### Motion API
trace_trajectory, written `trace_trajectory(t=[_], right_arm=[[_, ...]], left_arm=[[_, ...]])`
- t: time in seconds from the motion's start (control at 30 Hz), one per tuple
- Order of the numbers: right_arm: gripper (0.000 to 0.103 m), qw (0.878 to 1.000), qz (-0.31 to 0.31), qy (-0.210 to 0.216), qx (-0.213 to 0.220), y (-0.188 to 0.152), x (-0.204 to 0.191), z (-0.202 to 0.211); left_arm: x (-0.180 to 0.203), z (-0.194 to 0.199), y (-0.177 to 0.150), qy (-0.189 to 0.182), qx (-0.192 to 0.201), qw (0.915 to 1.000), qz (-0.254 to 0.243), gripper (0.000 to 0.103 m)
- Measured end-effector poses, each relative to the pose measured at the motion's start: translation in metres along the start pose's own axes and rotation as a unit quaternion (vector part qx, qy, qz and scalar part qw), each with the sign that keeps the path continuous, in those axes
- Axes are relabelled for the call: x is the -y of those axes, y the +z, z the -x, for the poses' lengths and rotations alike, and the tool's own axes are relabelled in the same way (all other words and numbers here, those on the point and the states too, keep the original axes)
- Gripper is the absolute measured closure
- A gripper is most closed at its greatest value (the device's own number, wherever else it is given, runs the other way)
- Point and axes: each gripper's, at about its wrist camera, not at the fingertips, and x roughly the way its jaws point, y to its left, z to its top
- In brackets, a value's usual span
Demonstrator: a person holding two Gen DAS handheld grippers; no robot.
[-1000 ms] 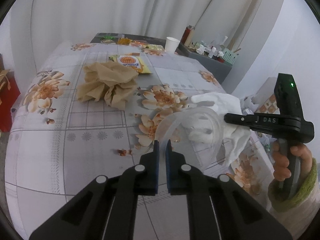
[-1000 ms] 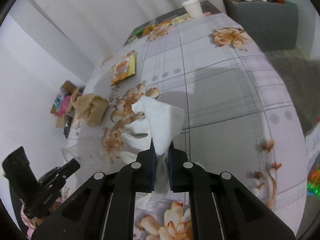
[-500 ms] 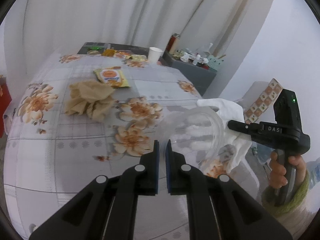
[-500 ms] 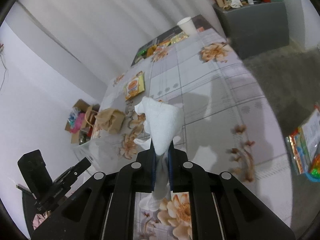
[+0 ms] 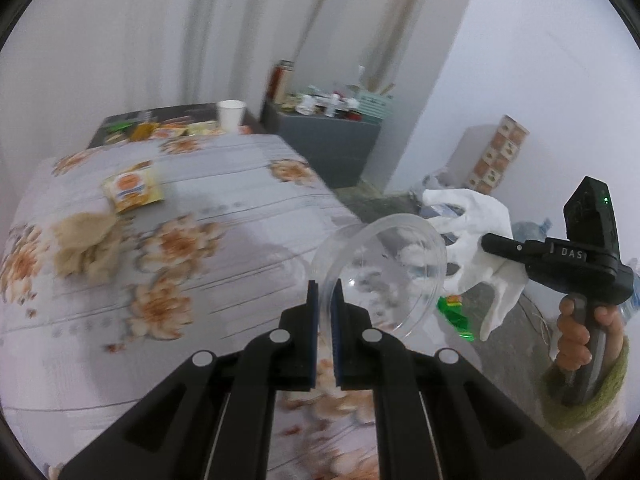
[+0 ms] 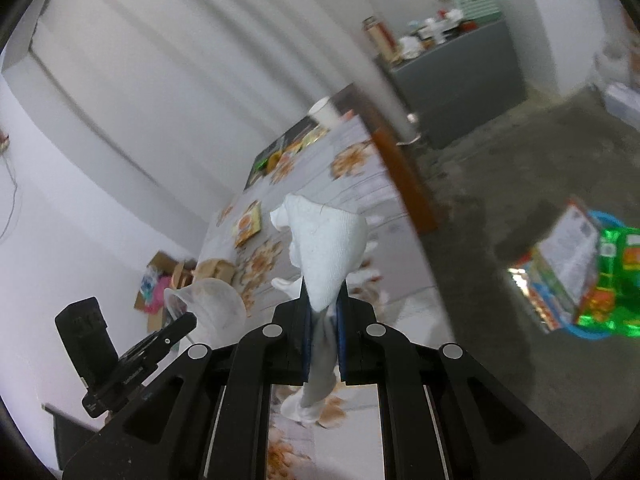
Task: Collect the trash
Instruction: 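Carry the clear cup and white tissue toward the blue wastebasket, then open both tools above the wastebasket to drop cup and tissue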
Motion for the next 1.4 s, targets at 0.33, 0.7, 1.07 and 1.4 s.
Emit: trace_trajectory(t=[0.33,0.7,1.07,1.4], right_arm=[[0.094,0.996,-0.049,-0.044,0.058,-0.002,0.059,0.055],[0.094,0.964,-0.184,-0.142,0.131,-0.011,0.194,0.111],[0.087,0.941,-0.27,-0.194,0.068,-0.009,0.319,0.054],[0.033,0.936,-0.278,-0.216,0.005,-0.028,0.377,-0.012]], left_arm=[[0.081,-0.04,0.02,-0.048,-0.017,0.9962,-0.071,0.097],[0.2,-0.175,0.045,-0.129,-0.138,0.973,-0.133,0.097],[0.29,-0.36,0.009,-0.073,-0.28,0.9364,-0.199,0.097],[0.286,-0.436,-0.015,-0.041,-0.327,0.9317,-0.152,0.037]])
